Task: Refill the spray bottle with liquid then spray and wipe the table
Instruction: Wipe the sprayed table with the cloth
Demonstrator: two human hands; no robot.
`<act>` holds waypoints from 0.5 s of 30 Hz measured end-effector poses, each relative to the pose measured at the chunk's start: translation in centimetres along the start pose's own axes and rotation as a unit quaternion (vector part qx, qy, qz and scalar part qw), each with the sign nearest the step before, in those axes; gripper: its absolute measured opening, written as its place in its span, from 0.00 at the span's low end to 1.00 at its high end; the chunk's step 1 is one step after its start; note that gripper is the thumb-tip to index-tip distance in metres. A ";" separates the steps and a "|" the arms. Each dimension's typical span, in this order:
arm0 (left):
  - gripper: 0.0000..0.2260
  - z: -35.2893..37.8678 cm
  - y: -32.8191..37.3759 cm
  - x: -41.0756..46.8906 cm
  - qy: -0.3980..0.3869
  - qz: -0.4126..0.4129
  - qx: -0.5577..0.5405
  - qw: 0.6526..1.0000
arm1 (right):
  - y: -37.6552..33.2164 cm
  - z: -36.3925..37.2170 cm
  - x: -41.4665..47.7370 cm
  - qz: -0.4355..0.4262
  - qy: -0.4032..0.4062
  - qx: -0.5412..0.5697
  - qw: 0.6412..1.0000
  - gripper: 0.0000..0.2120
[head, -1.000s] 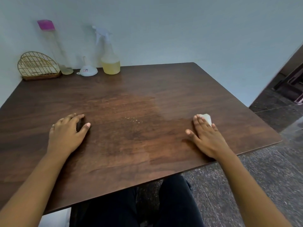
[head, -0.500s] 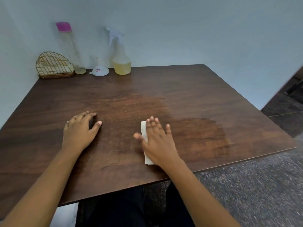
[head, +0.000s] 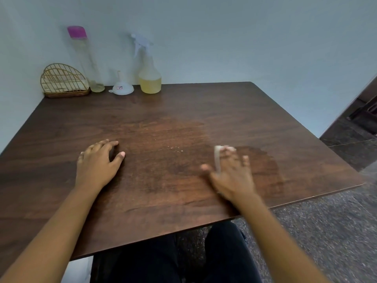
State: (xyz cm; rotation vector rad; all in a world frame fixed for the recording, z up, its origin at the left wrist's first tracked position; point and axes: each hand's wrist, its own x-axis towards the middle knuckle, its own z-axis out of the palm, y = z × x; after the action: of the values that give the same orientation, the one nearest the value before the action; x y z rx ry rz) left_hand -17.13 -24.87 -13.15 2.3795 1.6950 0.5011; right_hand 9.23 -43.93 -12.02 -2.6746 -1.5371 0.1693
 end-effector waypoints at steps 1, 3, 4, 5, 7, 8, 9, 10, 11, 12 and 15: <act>0.20 -0.1 0.0 -0.1 -0.001 -0.002 0.000 1.000 | -3.7 0.6 -0.7 -0.055 0.008 0.021 0.998 0.45; 0.20 -0.2 0.1 -0.2 -0.001 -0.006 0.001 1.000 | -10.7 1.5 -2.5 -0.143 0.005 0.054 0.988 0.47; 0.20 -0.3 0.1 -0.3 -0.001 -0.010 0.000 1.000 | -13.1 1.6 -3.4 -0.171 -0.010 0.060 0.983 0.50; 0.19 -0.3 0.2 -0.3 -0.001 -0.013 -0.003 1.000 | -14.3 1.6 -3.9 -0.189 -0.026 0.057 0.980 0.51; 0.19 -0.4 0.3 -0.3 -0.001 -0.016 -0.006 1.000 | -13.3 1.6 -3.4 -0.191 -0.020 0.042 0.981 0.49; 0.19 -0.4 0.4 -0.3 -0.002 -0.019 -0.006 1.000 | -11.5 1.5 -2.8 -0.170 -0.003 0.030 0.985 0.48; 0.18 -0.4 0.4 -0.3 -0.002 -0.023 -0.008 1.000 | -9.0 1.4 -2.0 -0.134 0.012 0.019 0.991 0.48; 0.18 -0.4 0.5 -0.4 0.000 -0.027 -0.011 1.000 | -6.0 1.1 -1.3 -0.086 0.019 0.011 0.996 0.48; 0.18 -0.4 0.4 -0.3 0.004 -0.033 -0.015 0.999 | -2.8 0.6 -0.6 -0.029 0.016 0.007 0.999 0.47; 0.18 -0.5 0.4 -0.3 0.009 -0.039 -0.019 0.999 | 0.1 -0.1 -0.3 0.027 0.004 0.003 1.000 0.46; 0.18 -1.0 -0.1 -0.3 0.024 -0.070 -0.022 0.997 | 3.3 -1.1 -0.1 0.108 -0.025 -0.012 0.994 0.46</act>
State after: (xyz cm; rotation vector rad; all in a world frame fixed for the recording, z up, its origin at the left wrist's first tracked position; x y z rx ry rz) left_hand -17.63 -25.19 -12.31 2.2165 1.8357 0.5698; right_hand 12.18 -45.65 -11.27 -2.8730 -1.2645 0.2295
